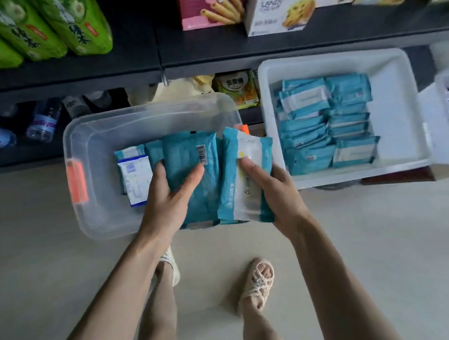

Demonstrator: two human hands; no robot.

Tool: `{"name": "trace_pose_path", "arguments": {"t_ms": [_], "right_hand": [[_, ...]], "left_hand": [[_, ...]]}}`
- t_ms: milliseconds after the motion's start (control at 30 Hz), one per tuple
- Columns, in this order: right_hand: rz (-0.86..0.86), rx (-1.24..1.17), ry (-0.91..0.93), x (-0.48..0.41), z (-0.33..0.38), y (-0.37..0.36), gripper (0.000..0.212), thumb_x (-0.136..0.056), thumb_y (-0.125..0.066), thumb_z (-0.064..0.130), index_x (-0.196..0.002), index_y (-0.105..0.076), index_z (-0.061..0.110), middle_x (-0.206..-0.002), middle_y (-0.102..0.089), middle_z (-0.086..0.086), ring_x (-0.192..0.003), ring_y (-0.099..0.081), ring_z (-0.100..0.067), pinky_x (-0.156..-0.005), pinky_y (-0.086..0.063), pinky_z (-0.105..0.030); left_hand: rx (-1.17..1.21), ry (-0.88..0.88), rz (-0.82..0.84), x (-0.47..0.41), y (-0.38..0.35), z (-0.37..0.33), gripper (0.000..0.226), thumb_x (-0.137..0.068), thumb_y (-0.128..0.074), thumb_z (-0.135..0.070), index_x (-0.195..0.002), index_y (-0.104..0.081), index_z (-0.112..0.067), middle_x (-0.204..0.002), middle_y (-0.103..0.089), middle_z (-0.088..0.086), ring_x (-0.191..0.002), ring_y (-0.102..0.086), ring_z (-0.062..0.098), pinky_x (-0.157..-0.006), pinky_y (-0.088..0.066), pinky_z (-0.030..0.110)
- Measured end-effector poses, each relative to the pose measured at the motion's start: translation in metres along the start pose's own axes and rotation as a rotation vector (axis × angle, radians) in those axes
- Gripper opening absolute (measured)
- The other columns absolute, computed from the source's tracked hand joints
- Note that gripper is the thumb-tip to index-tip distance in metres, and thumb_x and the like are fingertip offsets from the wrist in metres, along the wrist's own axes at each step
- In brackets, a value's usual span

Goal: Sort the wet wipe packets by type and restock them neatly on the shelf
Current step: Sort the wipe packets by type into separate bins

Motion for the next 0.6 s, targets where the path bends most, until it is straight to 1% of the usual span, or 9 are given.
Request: {"name": "trace_pose_path", "arguments": {"t_ms": [33, 100, 167, 267, 367, 433, 467, 533, 600], "right_hand": [[0.000, 0.015, 0.006, 0.007, 0.003, 0.017, 0.038, -0.082, -0.065, 0.030, -0.113, -0.061, 0.008, -0.099, -0.072, -0.008, -0.084, -0.070, -0.022, -0.077, -0.059, -0.037], [-0.012, 0.030, 0.019, 0.022, 0.009, 0.054, 0.026, -0.087, -0.063, 0.025, -0.108, -0.063, 0.009, -0.092, -0.074, -0.004, -0.080, -0.071, -0.018, -0.071, -0.059, -0.033], [-0.039, 0.046, -0.006, 0.032, 0.014, 0.090, 0.018, -0.091, -0.061, 0.022, -0.107, -0.062, 0.014, -0.090, -0.073, -0.002, -0.080, -0.070, -0.018, -0.073, -0.059, -0.037], [-0.086, 0.041, -0.079, 0.040, 0.026, 0.141, 0.013, -0.089, -0.061, 0.012, -0.101, -0.061, 0.015, -0.082, -0.070, -0.003, -0.074, -0.067, -0.020, -0.073, -0.057, -0.043], [-0.112, 0.064, -0.075, 0.034, 0.046, 0.183, 0.019, -0.087, -0.062, 0.007, -0.104, -0.060, 0.012, -0.085, -0.069, -0.005, -0.075, -0.067, -0.021, -0.070, -0.058, -0.042], [-0.153, 0.140, -0.027, 0.022, 0.063, 0.209, 0.020, -0.087, -0.064, 0.006, -0.104, -0.056, 0.013, -0.092, -0.069, -0.007, -0.080, -0.067, -0.022, -0.075, -0.058, -0.044], [-0.177, 0.207, -0.006, 0.013, 0.071, 0.221, 0.023, -0.087, -0.064, 0.006, -0.105, -0.053, 0.014, -0.096, -0.067, -0.008, -0.081, -0.066, -0.022, -0.078, -0.057, -0.045], [-0.214, 0.326, 0.025, -0.009, 0.084, 0.244, 0.027, -0.086, -0.065, 0.005, -0.106, -0.048, 0.013, -0.099, -0.065, -0.010, -0.081, -0.064, -0.022, -0.078, -0.055, -0.044], [-0.236, 0.432, 0.044, -0.037, 0.093, 0.266, 0.028, -0.084, -0.067, 0.005, -0.101, -0.050, 0.019, -0.096, -0.066, -0.012, -0.078, -0.063, -0.023, -0.075, -0.054, -0.043]], "left_hand": [[0.007, 0.005, 0.003, 0.010, -0.015, 0.002, 0.046, -0.076, -0.073, -0.040, -0.113, -0.055, -0.019, -0.114, -0.068, -0.002, -0.108, -0.063, 0.015, -0.099, -0.048, 0.043], [0.042, 0.027, 0.019, 0.028, -0.050, 0.008, 0.045, -0.080, -0.073, -0.031, -0.118, -0.053, -0.019, -0.116, -0.067, -0.002, -0.109, -0.063, 0.016, -0.098, -0.048, 0.044], [0.084, 0.068, 0.038, 0.041, -0.085, 0.016, 0.038, -0.088, -0.066, -0.021, -0.122, -0.051, -0.019, -0.117, -0.066, -0.003, -0.109, -0.063, 0.015, -0.098, -0.048, 0.044], [0.081, 0.115, 0.080, 0.049, -0.138, 0.020, 0.029, -0.094, -0.057, -0.018, -0.121, -0.049, -0.022, -0.118, -0.065, -0.002, -0.108, -0.063, 0.015, -0.095, -0.050, 0.042], [0.017, 0.088, 0.076, 0.037, -0.181, 0.014, 0.033, -0.093, -0.058, -0.013, -0.123, -0.048, -0.017, -0.114, -0.065, -0.001, -0.102, -0.064, 0.012, -0.087, -0.053, 0.030], [-0.069, 0.048, 0.054, 0.019, -0.204, 0.007, 0.039, -0.089, -0.063, -0.010, -0.123, -0.045, -0.014, -0.107, -0.063, -0.005, -0.093, -0.063, 0.005, -0.075, -0.051, 0.016], [-0.119, 0.030, 0.056, 0.009, -0.215, 0.004, 0.041, -0.088, -0.065, -0.011, -0.123, -0.044, -0.015, -0.105, -0.061, -0.007, -0.090, -0.060, 0.001, -0.069, -0.049, 0.013], [-0.216, 0.024, 0.097, -0.018, -0.241, 0.002, 0.036, -0.089, -0.064, -0.015, -0.119, -0.044, -0.016, -0.102, -0.058, -0.009, -0.088, -0.057, -0.001, -0.066, -0.046, 0.014], [-0.285, 0.044, 0.150, -0.048, -0.266, 0.006, 0.028, -0.092, -0.059, -0.018, -0.114, -0.042, -0.019, -0.100, -0.056, -0.010, -0.088, -0.056, 0.002, -0.073, -0.047, 0.024]]}}
Point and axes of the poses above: each hand's wrist, its own x-axis away from the middle knuckle, its own y-axis out of the back of the hand, z = x × y, the point moved 5 cm from there along -x, towards the middle knuckle
